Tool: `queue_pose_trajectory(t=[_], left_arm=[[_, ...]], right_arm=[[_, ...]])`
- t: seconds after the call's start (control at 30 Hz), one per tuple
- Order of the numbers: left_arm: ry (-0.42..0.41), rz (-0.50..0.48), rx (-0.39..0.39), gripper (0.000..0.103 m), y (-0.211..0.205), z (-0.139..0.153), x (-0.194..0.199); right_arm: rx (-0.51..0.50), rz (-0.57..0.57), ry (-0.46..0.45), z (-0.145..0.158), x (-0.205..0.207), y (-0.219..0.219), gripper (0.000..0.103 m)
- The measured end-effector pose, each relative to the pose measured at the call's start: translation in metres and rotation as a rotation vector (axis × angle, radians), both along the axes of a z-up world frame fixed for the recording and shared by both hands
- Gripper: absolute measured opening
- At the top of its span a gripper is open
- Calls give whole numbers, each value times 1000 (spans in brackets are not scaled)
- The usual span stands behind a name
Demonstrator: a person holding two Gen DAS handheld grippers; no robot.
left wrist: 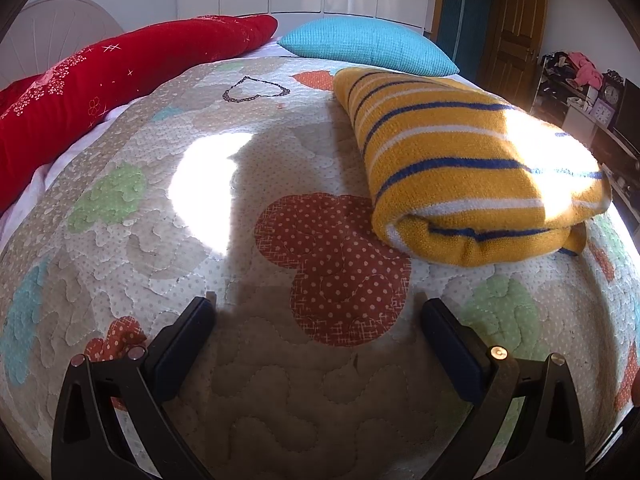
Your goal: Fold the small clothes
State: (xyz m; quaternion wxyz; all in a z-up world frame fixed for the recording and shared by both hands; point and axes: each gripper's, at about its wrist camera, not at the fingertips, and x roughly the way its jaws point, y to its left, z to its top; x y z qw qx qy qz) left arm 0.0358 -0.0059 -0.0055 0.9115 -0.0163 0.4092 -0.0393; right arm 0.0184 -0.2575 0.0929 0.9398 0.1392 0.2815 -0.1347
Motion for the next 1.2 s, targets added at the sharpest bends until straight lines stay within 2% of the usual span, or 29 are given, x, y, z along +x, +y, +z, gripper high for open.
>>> queue_pose_trajectory(t=[0.1,0.2,0.3,0.4,0.47,0.67,0.73,0.8,0.9,0.93,1.0,1.07,1.13,1.2], left_arm=[[-3,-1,-4,103,1,0,0],[-3,-1,-4,103,1,0,0],[-3,-1,-5,103,1,0,0],[-4,-2,-6,103,1,0,0],[-4,-4,-8,103,1,0,-1],[-6,-6,-12,103,2,0,0],[-6,-7,-14,103,2,0,0],[-6,-7,-16,103,2,0,0],[-7,-9,-20,103,3,0,-1],[-8,-9,-22,103,3,0,0],[-9,-9,-24,103,3,0,-1],[-9,-10,-24,103,4,0,-1],[-10,-10,-26,103,4,0,-1],[-11,-11,-28,103,4,0,-2]], right_arm=[[-40,174,4,14,29,34,63],[-68,339,20,20,66,71,49],[-133,422,67,12,101,100,48],[-153,419,183,-26,122,105,48],[-151,412,181,-46,112,96,48],[-180,391,160,-46,69,80,49],[-160,399,162,-46,59,72,49],[-159,406,178,-43,52,68,49],[-211,400,230,-36,42,70,51],[-236,380,231,-29,40,70,55],[-255,354,178,-10,39,69,56],[-234,346,125,12,50,68,57],[-181,361,114,25,73,71,57],[-126,407,125,27,101,78,57]])
